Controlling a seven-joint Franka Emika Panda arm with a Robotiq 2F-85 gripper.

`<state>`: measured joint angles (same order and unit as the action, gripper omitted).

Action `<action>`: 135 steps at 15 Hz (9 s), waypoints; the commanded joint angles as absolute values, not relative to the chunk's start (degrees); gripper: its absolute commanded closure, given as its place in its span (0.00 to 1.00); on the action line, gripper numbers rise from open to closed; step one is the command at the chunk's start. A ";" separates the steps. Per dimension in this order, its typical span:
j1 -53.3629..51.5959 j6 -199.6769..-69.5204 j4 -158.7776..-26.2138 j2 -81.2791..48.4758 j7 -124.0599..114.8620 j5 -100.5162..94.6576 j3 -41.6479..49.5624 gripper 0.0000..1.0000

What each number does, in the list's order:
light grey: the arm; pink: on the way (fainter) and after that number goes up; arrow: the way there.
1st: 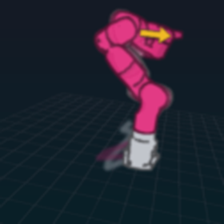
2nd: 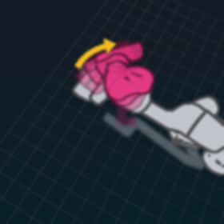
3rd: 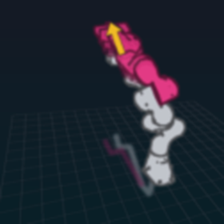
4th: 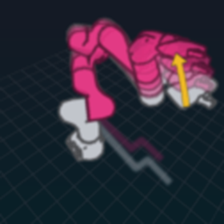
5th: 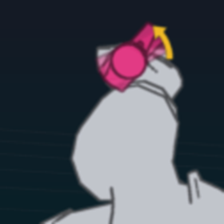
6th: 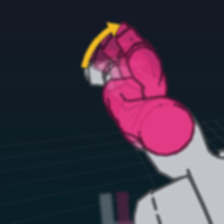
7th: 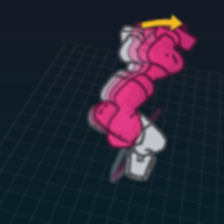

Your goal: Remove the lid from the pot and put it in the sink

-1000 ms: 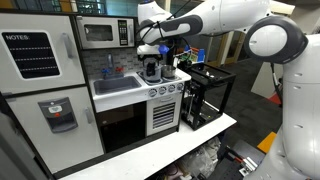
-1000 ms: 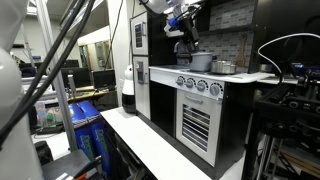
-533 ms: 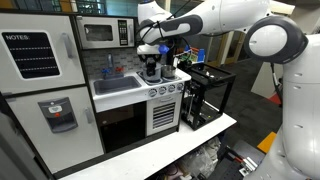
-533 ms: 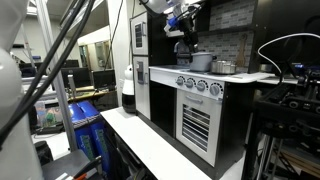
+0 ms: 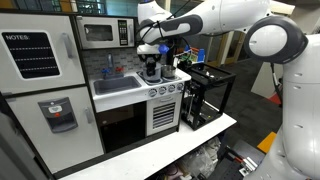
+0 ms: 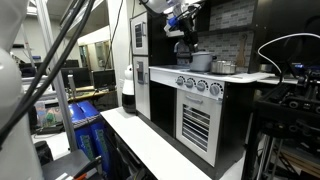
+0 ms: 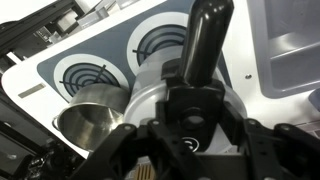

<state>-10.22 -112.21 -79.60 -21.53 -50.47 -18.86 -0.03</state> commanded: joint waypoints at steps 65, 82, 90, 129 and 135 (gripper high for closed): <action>-12.31 -110.75 -62.73 -37.60 -22.67 1.86 -4.89 0.69; -11.46 -109.94 -58.71 -41.77 -20.93 2.24 -5.51 0.69; -11.59 -109.26 -57.60 -42.60 -20.54 2.11 -6.26 0.18; -15.27 -113.26 -92.55 -6.62 -32.25 -2.94 -5.76 0.00; -13.17 -112.67 -103.51 4.36 -32.96 -1.92 -6.91 0.00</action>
